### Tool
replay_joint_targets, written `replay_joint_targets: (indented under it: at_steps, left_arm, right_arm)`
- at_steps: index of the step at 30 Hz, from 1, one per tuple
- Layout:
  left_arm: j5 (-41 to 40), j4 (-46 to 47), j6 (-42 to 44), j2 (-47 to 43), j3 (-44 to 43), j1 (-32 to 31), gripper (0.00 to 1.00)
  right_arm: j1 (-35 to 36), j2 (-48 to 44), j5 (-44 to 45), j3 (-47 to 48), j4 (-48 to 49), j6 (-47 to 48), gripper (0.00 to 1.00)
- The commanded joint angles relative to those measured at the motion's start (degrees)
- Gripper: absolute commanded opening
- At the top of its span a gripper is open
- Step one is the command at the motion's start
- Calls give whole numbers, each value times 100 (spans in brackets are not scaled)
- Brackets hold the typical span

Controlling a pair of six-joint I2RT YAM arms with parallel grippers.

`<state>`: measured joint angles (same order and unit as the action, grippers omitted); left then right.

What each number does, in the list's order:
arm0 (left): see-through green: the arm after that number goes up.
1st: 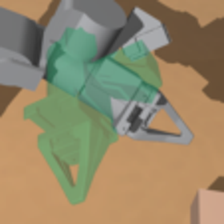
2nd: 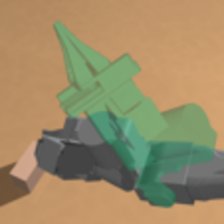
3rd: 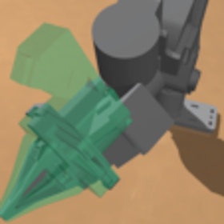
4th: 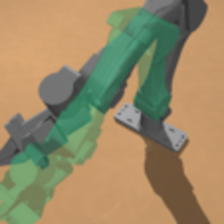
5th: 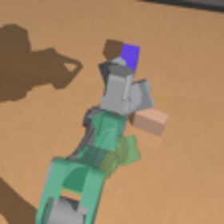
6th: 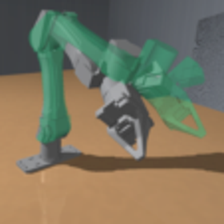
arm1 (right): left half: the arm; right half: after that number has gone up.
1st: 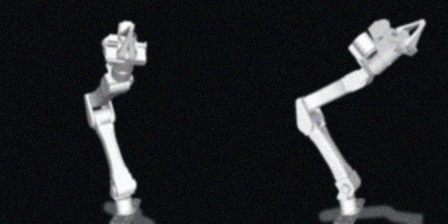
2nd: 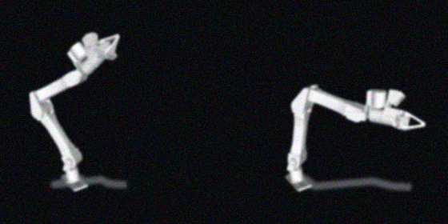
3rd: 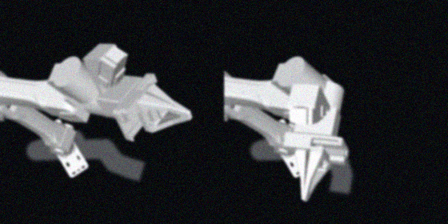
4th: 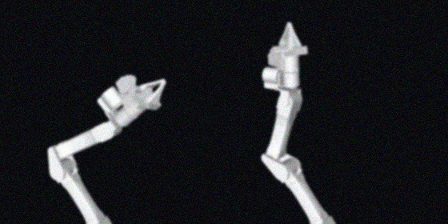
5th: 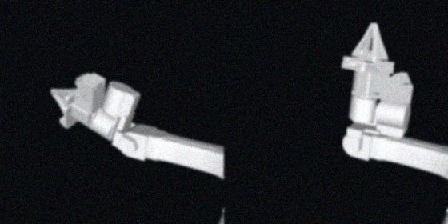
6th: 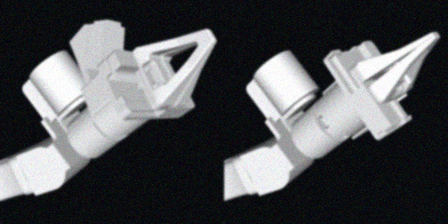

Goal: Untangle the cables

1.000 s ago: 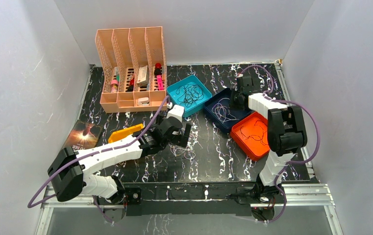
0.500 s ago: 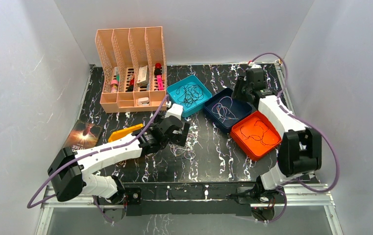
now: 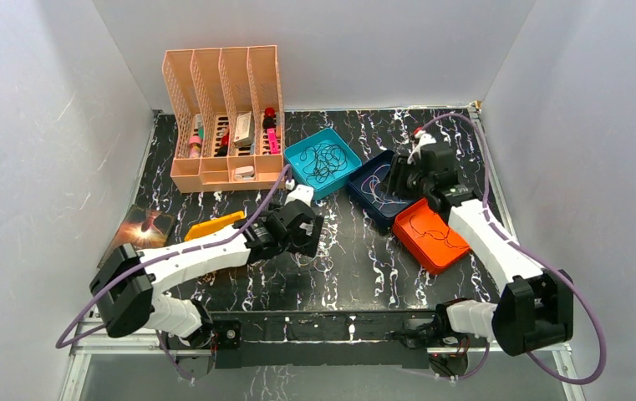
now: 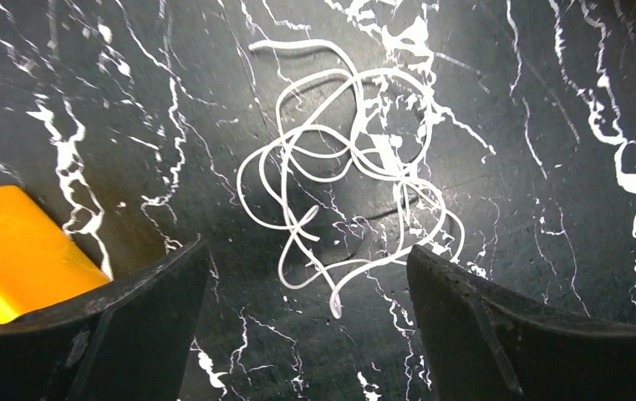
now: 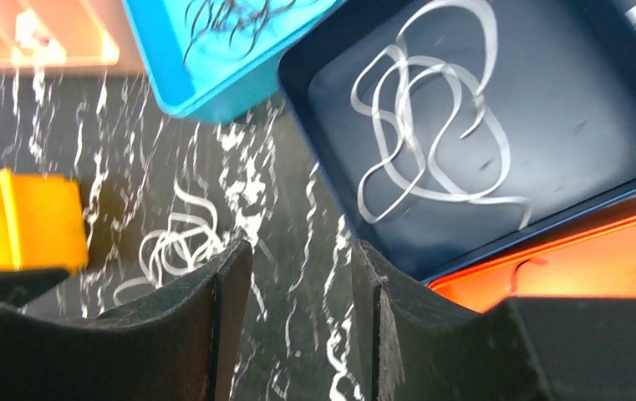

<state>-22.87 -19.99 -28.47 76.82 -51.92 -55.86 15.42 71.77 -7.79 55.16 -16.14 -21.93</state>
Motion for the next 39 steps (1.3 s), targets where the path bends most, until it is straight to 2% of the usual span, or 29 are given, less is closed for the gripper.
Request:
replay_joint_targets:
  at_steps: [1,8,16,26,39]
  left_arm:
    - [698,-138,-245,278,3,396,82]
    - [1335,230,-151,-67,384,1041,69]
    - [1969,583,-89,-55,620,1156,44]
    - [1968,605,-36,98,725,1174,42]
    - [2103,852,34,500,764,1174,26]
  right_arm:
    - [415,-466,-378,-490,168,-334,56]
    - [849,-592,-346,-1011,344,-581,55]
    - [1028,-460,-199,-866,351,-593,55]
    - [1071,-408,-155,-890,340,-584,55]
    - [1091,-400,-152,-875,322,-580,56]
